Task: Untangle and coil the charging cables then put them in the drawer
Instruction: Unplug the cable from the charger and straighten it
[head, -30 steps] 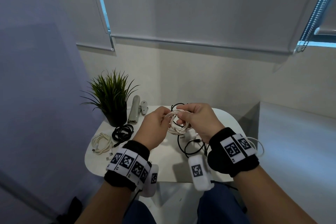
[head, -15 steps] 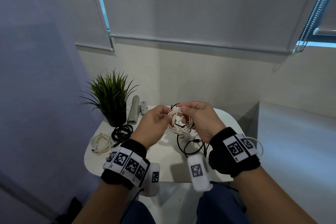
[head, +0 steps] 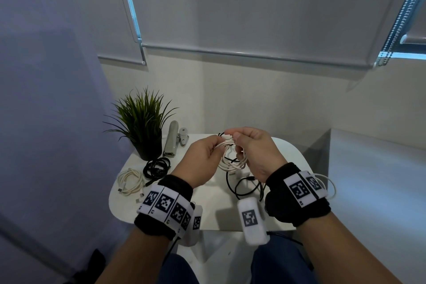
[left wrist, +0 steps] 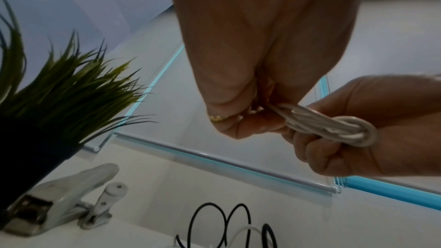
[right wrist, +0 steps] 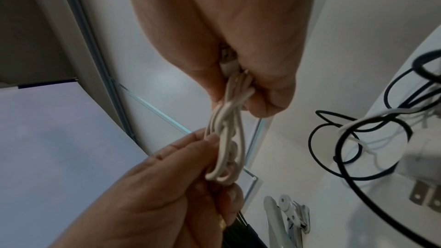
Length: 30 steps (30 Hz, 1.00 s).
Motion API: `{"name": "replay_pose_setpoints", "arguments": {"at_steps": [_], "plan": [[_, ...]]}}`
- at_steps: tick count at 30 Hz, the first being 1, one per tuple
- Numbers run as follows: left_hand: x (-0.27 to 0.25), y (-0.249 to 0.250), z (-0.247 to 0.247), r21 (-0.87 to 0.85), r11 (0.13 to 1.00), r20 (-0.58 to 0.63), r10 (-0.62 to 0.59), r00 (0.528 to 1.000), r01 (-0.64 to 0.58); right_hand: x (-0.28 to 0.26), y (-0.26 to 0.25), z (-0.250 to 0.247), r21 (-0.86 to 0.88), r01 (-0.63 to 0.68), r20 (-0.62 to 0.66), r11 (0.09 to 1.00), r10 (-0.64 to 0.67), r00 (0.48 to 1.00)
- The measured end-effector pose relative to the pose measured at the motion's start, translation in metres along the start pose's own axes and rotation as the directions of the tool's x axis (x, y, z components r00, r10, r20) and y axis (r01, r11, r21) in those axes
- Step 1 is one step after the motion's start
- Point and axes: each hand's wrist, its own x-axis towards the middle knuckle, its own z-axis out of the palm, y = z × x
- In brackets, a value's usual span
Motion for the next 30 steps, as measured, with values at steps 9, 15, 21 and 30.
{"name": "replay_pose_setpoints", "arguments": {"at_steps": [9,15,21,30], "plan": [[0.000,-0.002,0.009,0.053,0.998,-0.070,-0.020,0.997,0.024,0.001,-0.001,0.001,-0.084,0.056,-0.010,0.995,-0.057,0.998],[-0.001,-0.005,0.010,0.122,0.992,-0.137,-0.004,0.991,0.020,0.002,0.003,0.000,-0.293,0.100,0.006,0.951,-0.103,0.995],[0.000,-0.008,0.006,0.131,0.991,-0.215,0.046,0.976,-0.018,0.001,0.002,-0.005,-0.264,0.125,0.170,0.956,-0.082,0.982],[0.002,-0.008,0.002,0.153,0.987,-0.191,0.085,0.978,-0.056,0.004,0.012,0.000,-0.356,0.200,0.079,0.913,-0.184,0.980]]}}
